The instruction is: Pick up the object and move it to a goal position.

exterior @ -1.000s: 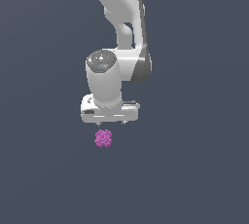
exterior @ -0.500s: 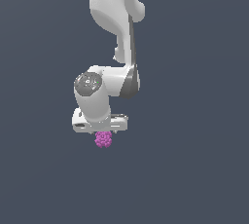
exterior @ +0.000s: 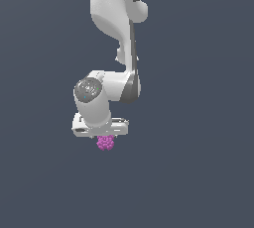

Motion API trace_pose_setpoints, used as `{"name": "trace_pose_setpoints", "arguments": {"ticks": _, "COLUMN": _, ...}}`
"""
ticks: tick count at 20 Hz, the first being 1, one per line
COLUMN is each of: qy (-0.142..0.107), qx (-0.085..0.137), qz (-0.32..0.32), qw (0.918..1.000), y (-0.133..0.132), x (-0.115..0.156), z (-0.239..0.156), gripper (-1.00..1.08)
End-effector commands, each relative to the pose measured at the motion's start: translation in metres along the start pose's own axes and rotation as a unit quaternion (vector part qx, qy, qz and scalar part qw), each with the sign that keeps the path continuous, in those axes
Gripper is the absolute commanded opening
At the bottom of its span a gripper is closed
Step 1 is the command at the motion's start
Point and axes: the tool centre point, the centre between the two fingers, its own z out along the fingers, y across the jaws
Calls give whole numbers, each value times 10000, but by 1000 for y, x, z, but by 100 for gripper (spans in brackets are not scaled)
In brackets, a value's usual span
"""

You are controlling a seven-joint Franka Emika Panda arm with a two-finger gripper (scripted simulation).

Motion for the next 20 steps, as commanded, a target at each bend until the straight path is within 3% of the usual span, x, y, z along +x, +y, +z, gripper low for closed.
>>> {"name": "trace_pose_setpoints", "arguments": {"ticks": 1, "qy": -6, "qx": 1, "qz": 0, "qw": 10000, "y": 0, "x": 0, "z": 7, "gripper": 100}}
{"name": "trace_pose_setpoints", "arguments": {"ticks": 8, "qy": -5, "qx": 0, "qz": -4, "qw": 10000, "y": 0, "x": -1, "z": 43, "gripper": 100}}
{"name": "trace_pose_setpoints", "arguments": {"ticks": 14, "qy": -5, "qx": 0, "qz": -4, "qw": 10000, "y": 1, "x": 0, "z": 48, "gripper": 100}}
{"name": "trace_pose_setpoints", "arguments": {"ticks": 15, "qy": -5, "qx": 0, "qz": -4, "qw": 10000, "y": 1, "x": 0, "z": 48, "gripper": -100}}
{"name": "trace_pose_setpoints", "arguments": {"ticks": 20, "qy": -5, "qx": 0, "qz": -4, "qw": 10000, "y": 1, "x": 0, "z": 48, "gripper": -100}}
